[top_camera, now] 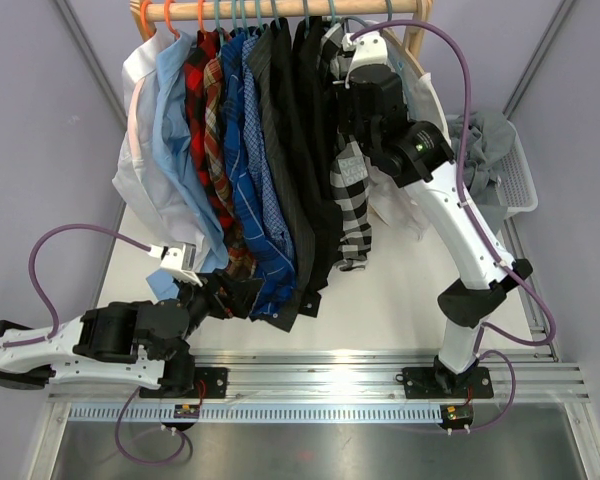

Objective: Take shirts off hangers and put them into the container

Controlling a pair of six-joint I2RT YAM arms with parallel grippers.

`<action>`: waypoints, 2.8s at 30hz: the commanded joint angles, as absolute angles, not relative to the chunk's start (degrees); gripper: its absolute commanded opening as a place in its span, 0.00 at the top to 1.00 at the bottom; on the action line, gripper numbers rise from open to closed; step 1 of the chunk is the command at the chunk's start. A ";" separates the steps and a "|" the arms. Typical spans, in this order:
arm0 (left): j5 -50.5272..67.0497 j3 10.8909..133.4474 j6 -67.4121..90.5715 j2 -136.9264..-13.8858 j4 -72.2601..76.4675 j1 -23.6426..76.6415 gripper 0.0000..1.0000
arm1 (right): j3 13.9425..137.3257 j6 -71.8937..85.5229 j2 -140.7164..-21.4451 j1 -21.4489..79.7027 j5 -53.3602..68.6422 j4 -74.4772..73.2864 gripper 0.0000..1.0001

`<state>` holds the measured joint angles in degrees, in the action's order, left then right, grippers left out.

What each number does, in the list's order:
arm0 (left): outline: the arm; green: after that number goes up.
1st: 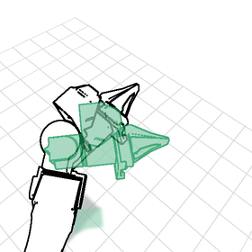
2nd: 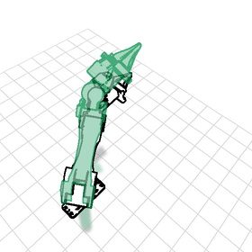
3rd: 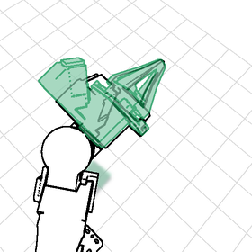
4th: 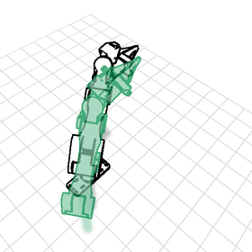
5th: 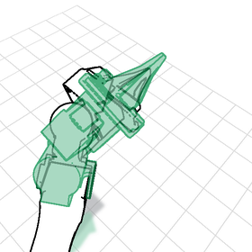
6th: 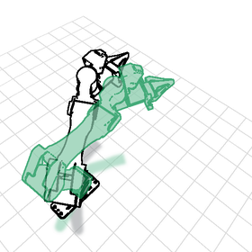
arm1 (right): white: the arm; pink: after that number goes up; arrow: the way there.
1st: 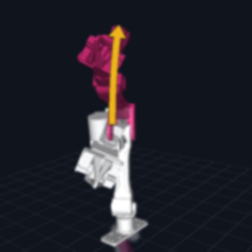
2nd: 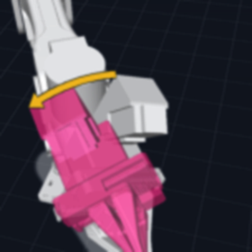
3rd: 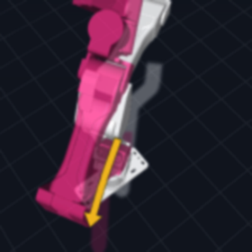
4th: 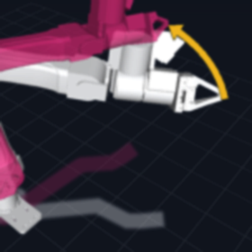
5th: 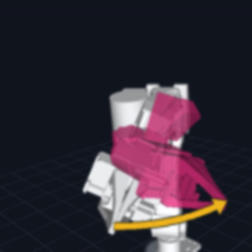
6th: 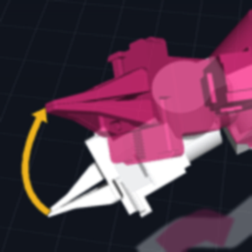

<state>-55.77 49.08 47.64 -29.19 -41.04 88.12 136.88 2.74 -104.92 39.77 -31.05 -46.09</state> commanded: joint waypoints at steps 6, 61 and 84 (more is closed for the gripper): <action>-56.69 48.34 49.92 -28.74 -39.29 88.07 0.01 | 137.02 -1.21 -104.15 37.44 -31.73 -35.87 1.00; -23.92 85.05 16.97 -78.38 -0.79 67.68 0.01 | 87.01 21.10 -35.78 36.48 -0.44 -66.35 1.00; -5.46 97.65 33.21 -88.51 -4.04 65.40 0.01 | 87.63 18.19 -35.07 31.46 3.34 -65.92 1.00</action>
<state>-11.35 96.66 28.12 -91.22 -6.52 66.72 86.65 19.03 -34.52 31.73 1.21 -69.89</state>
